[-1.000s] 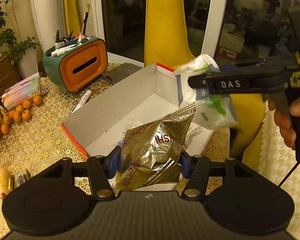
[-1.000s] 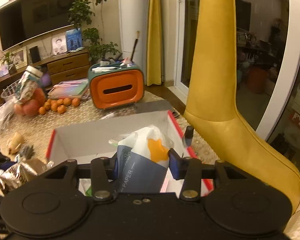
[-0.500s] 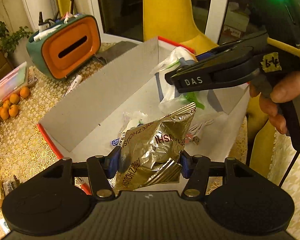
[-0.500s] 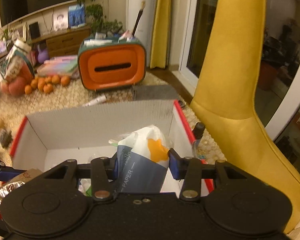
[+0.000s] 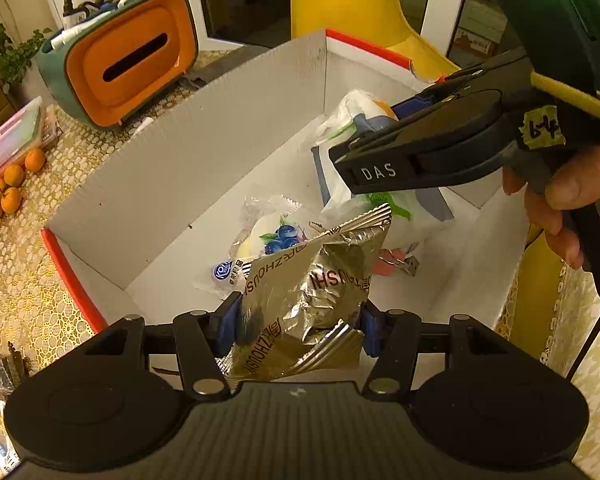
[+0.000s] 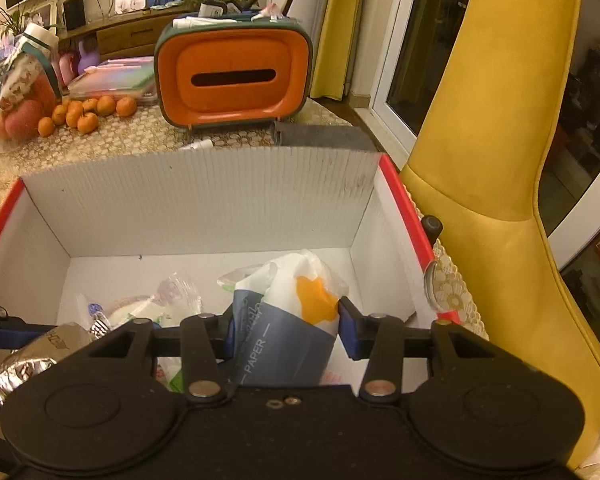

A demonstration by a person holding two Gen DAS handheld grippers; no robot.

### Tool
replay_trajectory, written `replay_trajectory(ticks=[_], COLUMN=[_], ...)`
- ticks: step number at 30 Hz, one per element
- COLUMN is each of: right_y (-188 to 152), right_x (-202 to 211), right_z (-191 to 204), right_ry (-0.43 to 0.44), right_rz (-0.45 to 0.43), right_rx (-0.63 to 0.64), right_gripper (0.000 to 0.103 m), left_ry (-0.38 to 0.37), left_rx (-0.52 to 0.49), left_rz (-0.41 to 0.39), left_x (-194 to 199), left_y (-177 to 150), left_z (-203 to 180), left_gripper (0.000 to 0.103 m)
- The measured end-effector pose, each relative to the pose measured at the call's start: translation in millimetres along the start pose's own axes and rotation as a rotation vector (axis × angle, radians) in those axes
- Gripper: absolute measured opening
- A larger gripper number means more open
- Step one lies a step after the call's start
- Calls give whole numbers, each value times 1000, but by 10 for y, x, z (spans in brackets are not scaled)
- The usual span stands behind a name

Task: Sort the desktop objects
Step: 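Open both grippers to drop the foil bag and tissue pack into the box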

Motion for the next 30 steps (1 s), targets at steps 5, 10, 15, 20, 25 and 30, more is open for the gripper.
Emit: replay_trajectory(ticks=[5, 10, 15, 20, 25, 30], right_y=[-3, 10, 5, 13, 47, 49], right_x=[-40, -7, 46, 139, 284, 464], right_z=[-39, -40, -41, -26, -19, 11], right_ry=[-1, 10, 23, 32, 54, 70], right_rz=[12, 2, -6, -20, -37, -52], right_rx=[-28, -43, -51, -59, -72, -68], right_gripper=[48, 63, 65, 72, 73, 74], left_ry=[-44, -44, -35, -42, -47, -59], left_rx=[24, 31, 44, 92, 78, 77], left_rz=[23, 21, -4, -25, -53, -96], left_x=[-63, -71, -18, 72, 208, 415], left_y=[-37, -52, -45, -31, -27, -26], left_z=[3, -7, 1, 42, -38, -113], left_gripper=[56, 56, 57, 74, 74, 74])
Point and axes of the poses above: each gripper's, at about its wrist camera, not at the fingertips, and x roughly against the way its jaws point, z to its left, y to its top, the point moved 9 cm from there along -x, roughly the way its jaws point, and after that the axes turned 14 degrees about -x, right-handed, at the moved point
